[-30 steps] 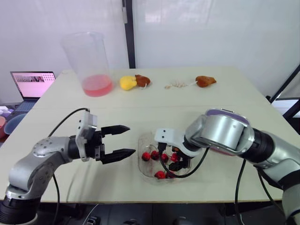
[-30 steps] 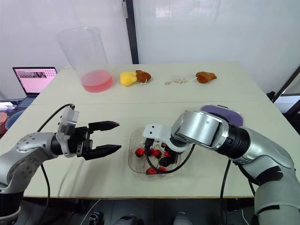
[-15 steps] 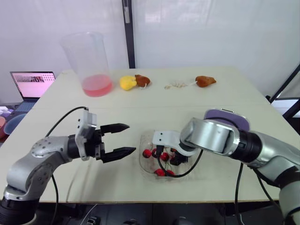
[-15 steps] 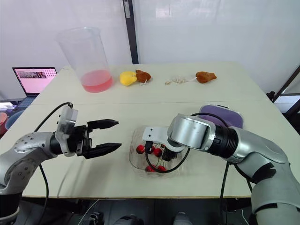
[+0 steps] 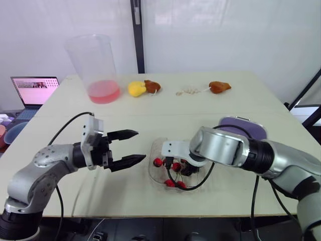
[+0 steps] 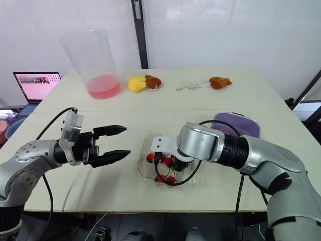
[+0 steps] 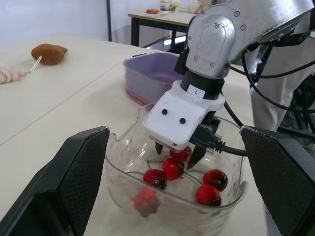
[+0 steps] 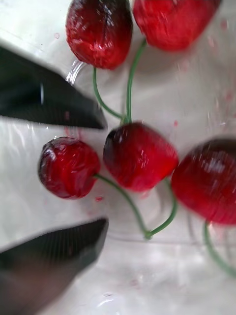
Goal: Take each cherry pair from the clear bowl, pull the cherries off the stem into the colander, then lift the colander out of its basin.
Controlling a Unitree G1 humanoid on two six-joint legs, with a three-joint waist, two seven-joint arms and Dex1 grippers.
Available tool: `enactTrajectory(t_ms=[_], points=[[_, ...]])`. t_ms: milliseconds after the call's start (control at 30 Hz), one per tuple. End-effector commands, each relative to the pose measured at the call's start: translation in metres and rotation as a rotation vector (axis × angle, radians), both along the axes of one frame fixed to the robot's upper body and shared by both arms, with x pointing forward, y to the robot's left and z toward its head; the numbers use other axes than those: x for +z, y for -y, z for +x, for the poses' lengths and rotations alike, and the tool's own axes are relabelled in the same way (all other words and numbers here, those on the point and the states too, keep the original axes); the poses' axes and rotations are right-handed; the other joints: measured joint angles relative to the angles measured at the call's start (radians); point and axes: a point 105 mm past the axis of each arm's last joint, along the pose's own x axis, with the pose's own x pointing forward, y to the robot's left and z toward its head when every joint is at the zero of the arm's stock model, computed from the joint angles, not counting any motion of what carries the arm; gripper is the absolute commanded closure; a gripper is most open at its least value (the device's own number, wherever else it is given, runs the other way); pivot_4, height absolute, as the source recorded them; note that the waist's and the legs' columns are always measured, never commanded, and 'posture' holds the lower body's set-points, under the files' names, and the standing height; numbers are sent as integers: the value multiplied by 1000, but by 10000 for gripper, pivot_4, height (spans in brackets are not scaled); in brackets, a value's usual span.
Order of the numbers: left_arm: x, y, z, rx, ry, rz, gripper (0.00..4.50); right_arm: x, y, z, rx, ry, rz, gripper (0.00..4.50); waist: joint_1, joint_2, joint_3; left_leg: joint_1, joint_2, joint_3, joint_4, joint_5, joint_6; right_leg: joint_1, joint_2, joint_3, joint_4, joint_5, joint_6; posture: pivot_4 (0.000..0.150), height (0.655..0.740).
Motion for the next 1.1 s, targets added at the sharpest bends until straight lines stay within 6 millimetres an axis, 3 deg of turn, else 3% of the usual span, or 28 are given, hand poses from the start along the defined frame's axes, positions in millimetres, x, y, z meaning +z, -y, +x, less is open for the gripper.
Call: enactTrajectory(t_ms=[33, 333, 600, 933, 1033, 1100], points=[[9, 1, -4, -11, 50, -16, 0, 4, 1, 2, -3, 21, -12, 34637, 0, 0, 0, 0, 0, 0, 0, 0, 0, 0, 0, 0, 0, 0, 0, 1500, 7400], [9, 2, -1, -19, 53, -15, 0, 12, -1, 5, 2, 37, 2, 34637, 0, 0, 0, 0, 0, 0, 0, 0, 0, 0, 0, 0, 0, 0, 0, 1500, 7400], [9, 0, 6, -21, 60, -17, 0, 45, -9, -3, 43, 61, 105, 34637, 0, 0, 0, 0, 0, 0, -1, 0, 0, -1, 0, 0, 0, 0, 0, 1500, 7400], [8, 2, 6, -38, 64, -15, 0, 42, -19, -8, 78, 21, 180, 34637, -1, 0, 0, 0, 0, 1, -2, 0, 0, -1, 0, 0, 0, 0, 0, 1500, 7400], [8, 2, 6, -42, 62, -11, 0, 42, -23, -12, 66, -3, 215, 26403, -1, 0, 0, 0, 0, 1, -2, 0, 0, -1, 0, 0, 0, 0, 0, 1500, 7400], [8, 2, 6, -44, 61, -8, 0, 41, -23, -12, 55, -6, 221, 17069, -1, 0, 0, 0, 0, 1, -2, 0, 0, -1, 0, 0, 0, 0, 0, 1500, 7400]])
